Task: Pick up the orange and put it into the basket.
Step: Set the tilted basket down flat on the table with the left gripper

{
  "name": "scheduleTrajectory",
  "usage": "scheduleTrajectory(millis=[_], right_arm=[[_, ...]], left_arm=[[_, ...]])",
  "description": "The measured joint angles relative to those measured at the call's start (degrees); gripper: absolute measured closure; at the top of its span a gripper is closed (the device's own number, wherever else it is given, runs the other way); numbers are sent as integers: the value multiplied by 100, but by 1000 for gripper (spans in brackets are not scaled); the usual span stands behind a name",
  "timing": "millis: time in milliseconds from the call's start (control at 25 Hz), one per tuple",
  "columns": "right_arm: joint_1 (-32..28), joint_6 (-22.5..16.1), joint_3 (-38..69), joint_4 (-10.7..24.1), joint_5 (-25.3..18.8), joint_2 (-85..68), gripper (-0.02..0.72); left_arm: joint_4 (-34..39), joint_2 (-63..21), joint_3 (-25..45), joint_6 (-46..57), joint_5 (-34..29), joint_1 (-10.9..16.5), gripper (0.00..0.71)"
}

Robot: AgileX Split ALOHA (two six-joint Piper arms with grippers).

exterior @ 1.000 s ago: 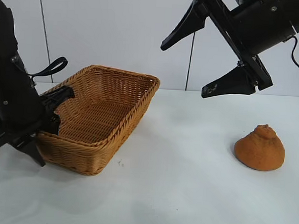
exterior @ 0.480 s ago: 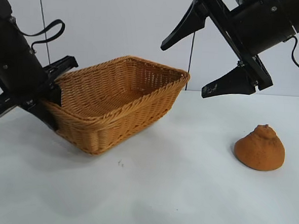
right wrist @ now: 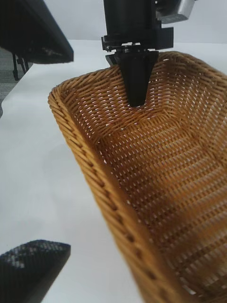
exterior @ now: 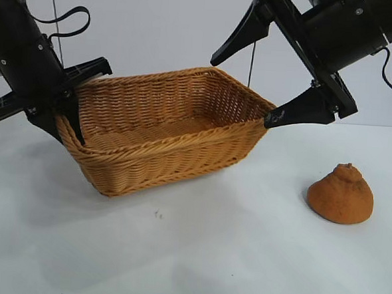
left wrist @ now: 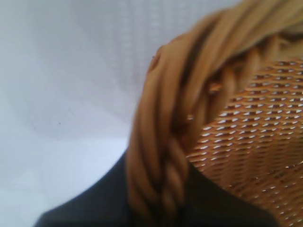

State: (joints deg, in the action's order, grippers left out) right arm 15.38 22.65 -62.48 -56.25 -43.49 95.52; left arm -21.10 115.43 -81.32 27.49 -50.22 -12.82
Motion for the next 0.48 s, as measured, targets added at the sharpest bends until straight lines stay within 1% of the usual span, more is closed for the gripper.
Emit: scheduleTrajectory(millis=[240,320,480], right_arm=[[0,0,0,0,-114,0,10],[0,0,0,0,-116,0,10],[0,0,0,0,-127,0,10]], left_arm=[[44,584,-1045,-1275,-956,0,625],[76,660,-1222,-1436,-1099,0,625],[402,731,-1282,-1556,-1173,0,625]])
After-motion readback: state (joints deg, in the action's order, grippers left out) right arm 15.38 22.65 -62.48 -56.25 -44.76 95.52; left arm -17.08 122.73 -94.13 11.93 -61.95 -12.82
